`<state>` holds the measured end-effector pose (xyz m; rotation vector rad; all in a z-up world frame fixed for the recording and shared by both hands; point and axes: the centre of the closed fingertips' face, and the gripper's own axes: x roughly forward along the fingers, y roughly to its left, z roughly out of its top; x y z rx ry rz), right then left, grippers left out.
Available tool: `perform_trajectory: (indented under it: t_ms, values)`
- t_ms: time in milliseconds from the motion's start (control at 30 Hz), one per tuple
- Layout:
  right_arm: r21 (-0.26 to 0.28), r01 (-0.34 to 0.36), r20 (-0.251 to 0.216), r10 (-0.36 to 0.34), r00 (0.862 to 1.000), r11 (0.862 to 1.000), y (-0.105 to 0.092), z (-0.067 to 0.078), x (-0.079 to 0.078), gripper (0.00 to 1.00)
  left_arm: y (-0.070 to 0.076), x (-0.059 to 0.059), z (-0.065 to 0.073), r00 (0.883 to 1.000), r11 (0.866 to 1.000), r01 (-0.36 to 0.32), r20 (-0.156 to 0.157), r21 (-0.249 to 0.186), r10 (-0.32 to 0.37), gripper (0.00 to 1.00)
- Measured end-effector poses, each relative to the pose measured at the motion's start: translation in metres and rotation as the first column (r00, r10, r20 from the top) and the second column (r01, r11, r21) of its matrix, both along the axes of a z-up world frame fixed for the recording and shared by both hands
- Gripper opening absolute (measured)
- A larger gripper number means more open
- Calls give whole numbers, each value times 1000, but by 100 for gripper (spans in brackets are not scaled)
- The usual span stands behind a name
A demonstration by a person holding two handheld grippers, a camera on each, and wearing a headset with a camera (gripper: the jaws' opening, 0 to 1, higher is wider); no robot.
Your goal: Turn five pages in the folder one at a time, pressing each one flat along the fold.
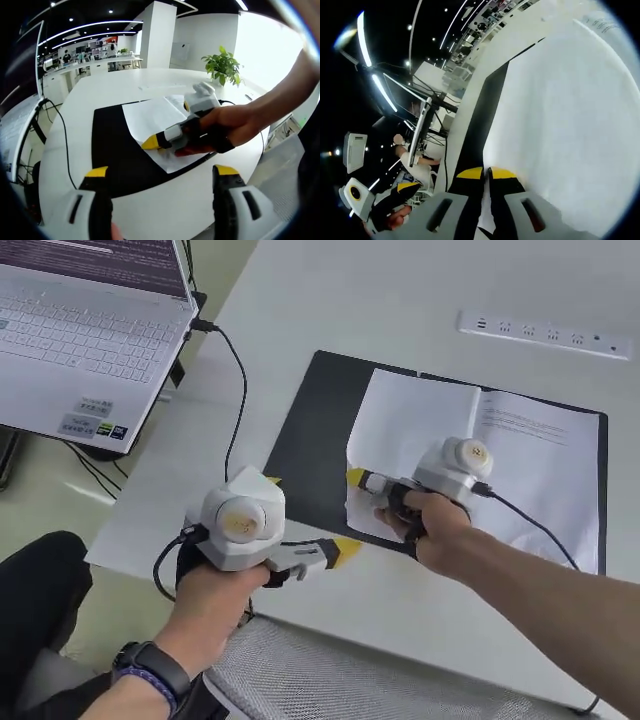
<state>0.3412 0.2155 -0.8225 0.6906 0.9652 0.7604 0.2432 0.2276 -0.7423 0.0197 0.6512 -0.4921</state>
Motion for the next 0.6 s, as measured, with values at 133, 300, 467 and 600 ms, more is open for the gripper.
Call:
perform_trajectory:
  t_ms: [133,300,467,600]
  values:
    - [0,-17,25,17,1000,1000,2,1,-1,7,0,1,-2,1000,1000,-3,-4,1,3,83]
    - [23,-15,19,14,1000,1000,3,5,-5,13,2,0,0,1000,1000,-6,-5,4,6,83]
    - [20,-60,59,59,997,998,6,11,-10,20,4,2,2,1000,1000,-6,-1,8,6,80]
    - [52,-55,39,53,998,997,8,15,-11,27,3,4,2,1000,1000,9,-1,21,-9,77]
